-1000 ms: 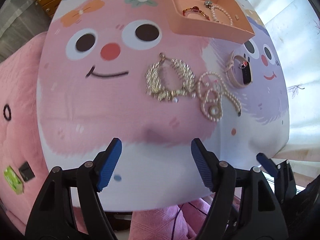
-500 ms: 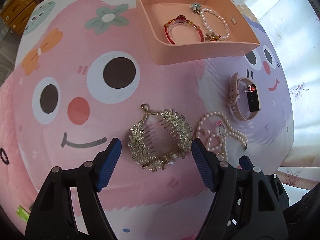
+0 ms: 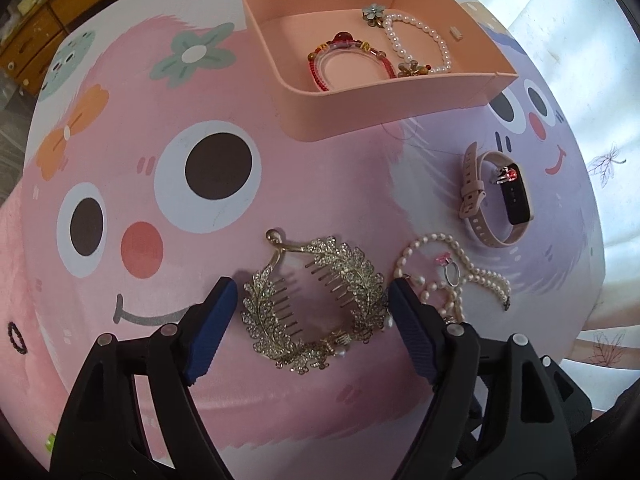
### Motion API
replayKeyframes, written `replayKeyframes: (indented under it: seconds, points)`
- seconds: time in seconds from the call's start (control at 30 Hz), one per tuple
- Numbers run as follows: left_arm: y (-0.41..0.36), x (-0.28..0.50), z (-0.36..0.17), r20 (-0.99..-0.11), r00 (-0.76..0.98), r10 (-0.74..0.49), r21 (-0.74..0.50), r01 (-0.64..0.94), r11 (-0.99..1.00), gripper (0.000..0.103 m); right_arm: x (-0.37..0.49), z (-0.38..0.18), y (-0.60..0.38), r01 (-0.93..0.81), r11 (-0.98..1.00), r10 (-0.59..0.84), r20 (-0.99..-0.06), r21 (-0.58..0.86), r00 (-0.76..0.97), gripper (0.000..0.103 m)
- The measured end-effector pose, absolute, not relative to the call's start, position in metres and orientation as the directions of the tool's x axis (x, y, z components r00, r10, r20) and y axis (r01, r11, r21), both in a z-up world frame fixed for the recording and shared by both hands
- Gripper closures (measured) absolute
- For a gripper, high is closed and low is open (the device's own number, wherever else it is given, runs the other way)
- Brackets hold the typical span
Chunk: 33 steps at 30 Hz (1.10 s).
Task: Organize jewelry
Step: 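Grasp the gold leaf hair comb with the left tool while the right tool grasps the silver round pendant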
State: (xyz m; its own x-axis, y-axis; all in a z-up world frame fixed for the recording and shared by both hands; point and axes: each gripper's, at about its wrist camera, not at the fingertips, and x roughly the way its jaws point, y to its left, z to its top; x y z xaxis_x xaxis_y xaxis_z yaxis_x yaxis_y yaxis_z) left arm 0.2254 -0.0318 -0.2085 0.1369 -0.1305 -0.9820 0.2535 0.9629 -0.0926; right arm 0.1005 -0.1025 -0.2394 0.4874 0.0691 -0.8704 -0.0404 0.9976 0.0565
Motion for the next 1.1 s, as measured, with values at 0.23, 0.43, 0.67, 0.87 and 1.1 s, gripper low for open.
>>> replayKeyframes:
  seconds: [0.23, 0.43, 0.67, 0.87, 1.1]
  points:
    - [-0.055, 0.231, -0.213, -0.987, 0.151, -0.053, -0.019, 0.214, 0.977, 0.021, 0.114, -0.244, -0.111, -0.007, 0.997, 0.071, -0.874, 0.077, 0.480, 0.087]
    - [-0.051, 0.227, -0.210, -0.986, 0.157, -0.063, -0.027, 0.217, 0.976, 0.035, 0.120, -0.244, -0.128, 0.049, 0.987, 0.114, -0.875, 0.155, 0.471, 0.087]
    - [-0.032, 0.216, -0.208, -0.987, 0.147, -0.061, -0.026, 0.233, 0.972, 0.035, 0.125, -0.245, -0.125, 0.030, 0.994, 0.077, -0.890, 0.101, 0.449, 0.087]
    - [-0.017, 0.211, -0.209, -0.989, 0.136, -0.063, -0.031, 0.230, 0.973, 0.036, 0.125, -0.244, -0.110, -0.034, 0.999, 0.034, -0.897, 0.021, 0.441, 0.086]
    - [0.012, 0.212, -0.214, -0.987, 0.108, -0.117, -0.096, 0.187, 0.978, 0.036, 0.126, -0.243, -0.102, -0.106, 0.994, 0.025, -0.905, -0.022, 0.425, 0.086]
